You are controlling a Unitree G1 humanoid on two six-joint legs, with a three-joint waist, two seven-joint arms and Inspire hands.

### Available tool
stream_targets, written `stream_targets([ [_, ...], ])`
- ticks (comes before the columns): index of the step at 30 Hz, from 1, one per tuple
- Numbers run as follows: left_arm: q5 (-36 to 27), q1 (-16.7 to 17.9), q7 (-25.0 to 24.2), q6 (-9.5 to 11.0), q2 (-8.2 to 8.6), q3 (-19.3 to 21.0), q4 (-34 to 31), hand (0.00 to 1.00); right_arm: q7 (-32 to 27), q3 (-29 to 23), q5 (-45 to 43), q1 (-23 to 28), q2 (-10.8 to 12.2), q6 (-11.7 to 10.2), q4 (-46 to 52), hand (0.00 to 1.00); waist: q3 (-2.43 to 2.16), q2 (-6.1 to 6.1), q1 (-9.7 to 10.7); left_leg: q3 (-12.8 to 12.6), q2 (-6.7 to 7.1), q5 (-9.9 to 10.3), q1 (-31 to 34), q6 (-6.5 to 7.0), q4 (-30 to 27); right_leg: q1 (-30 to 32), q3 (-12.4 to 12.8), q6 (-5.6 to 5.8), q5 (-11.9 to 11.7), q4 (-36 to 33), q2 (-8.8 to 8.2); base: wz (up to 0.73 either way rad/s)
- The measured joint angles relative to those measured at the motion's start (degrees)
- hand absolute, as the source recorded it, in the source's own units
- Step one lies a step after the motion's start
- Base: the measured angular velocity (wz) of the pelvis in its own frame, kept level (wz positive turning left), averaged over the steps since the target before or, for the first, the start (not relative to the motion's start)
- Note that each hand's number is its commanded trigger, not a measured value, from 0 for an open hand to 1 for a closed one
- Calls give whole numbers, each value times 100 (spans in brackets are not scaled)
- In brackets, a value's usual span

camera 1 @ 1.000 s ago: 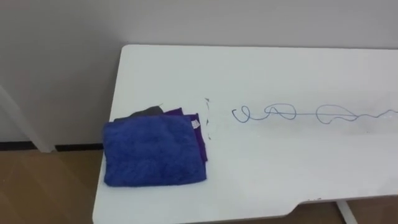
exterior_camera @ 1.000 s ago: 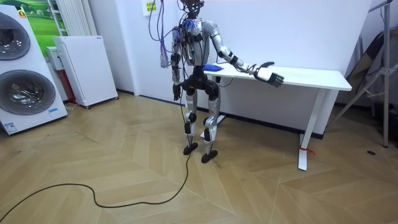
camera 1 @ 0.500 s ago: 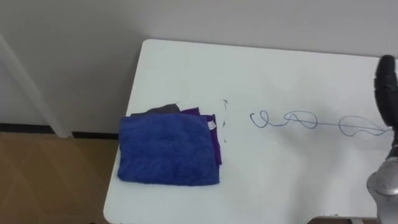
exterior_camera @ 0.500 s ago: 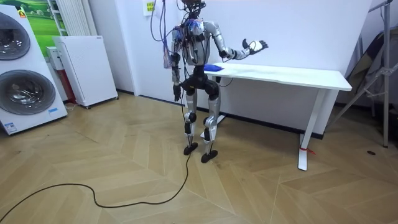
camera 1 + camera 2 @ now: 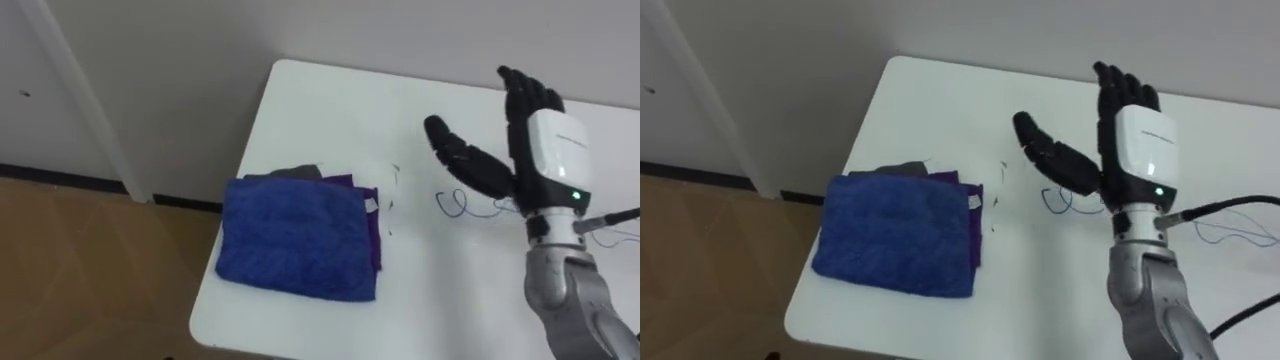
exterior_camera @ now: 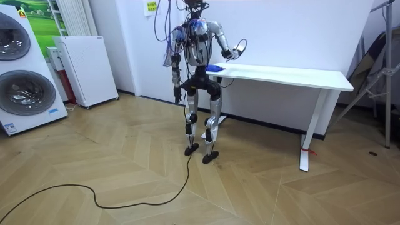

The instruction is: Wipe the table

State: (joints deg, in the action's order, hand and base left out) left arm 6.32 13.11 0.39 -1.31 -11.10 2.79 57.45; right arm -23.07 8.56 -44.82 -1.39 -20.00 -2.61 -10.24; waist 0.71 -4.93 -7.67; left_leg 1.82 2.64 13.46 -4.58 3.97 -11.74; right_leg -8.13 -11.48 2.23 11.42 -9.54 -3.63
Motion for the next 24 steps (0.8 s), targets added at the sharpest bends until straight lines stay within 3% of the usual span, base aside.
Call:
stream_targets([
  [4, 87, -31, -111, -1, 0, -113, -9, 0, 92, 451, -571, 4, 70, 6, -1, 0, 11, -2, -50, 77, 18, 0, 52, 0, -12, 9, -124, 0, 0, -2, -15, 11],
  [8, 89, -65, -135, 0, 35, -190, -179, 0, 304, 798, -980, 7, 287, 22, -37, 0, 9, 41, -105, 153, 35, 0, 85, 0, -49, -8, -124, 0, 0, -3, -18, 13],
  [11, 84, -113, -135, 43, 59, -189, -268, 0, 494, 1000, -1156, 7, 295, 16, -54, 0, 7, 95, -234, 171, 32, 0, 38, 0, -45, -20, -146, 0, 0, 4, -17, -1],
  [17, 31, -107, -101, 54, 63, -246, -263, 0, 704, 1430, -1435, 21, 303, 103, -197, 0, -23, 127, -279, 315, 50, -3, -4, -4, 1, -131, -151, 0, 0, 95, -7, 11],
  [24, 6, -131, -93, 53, 66, -443, -106, 0, 635, 1571, -1877, 21, 464, 141, -541, 0, -17, 130, -367, 479, 79, -4, -68, -3, 12, -222, -160, 0, 0, 97, -11, 11],
])
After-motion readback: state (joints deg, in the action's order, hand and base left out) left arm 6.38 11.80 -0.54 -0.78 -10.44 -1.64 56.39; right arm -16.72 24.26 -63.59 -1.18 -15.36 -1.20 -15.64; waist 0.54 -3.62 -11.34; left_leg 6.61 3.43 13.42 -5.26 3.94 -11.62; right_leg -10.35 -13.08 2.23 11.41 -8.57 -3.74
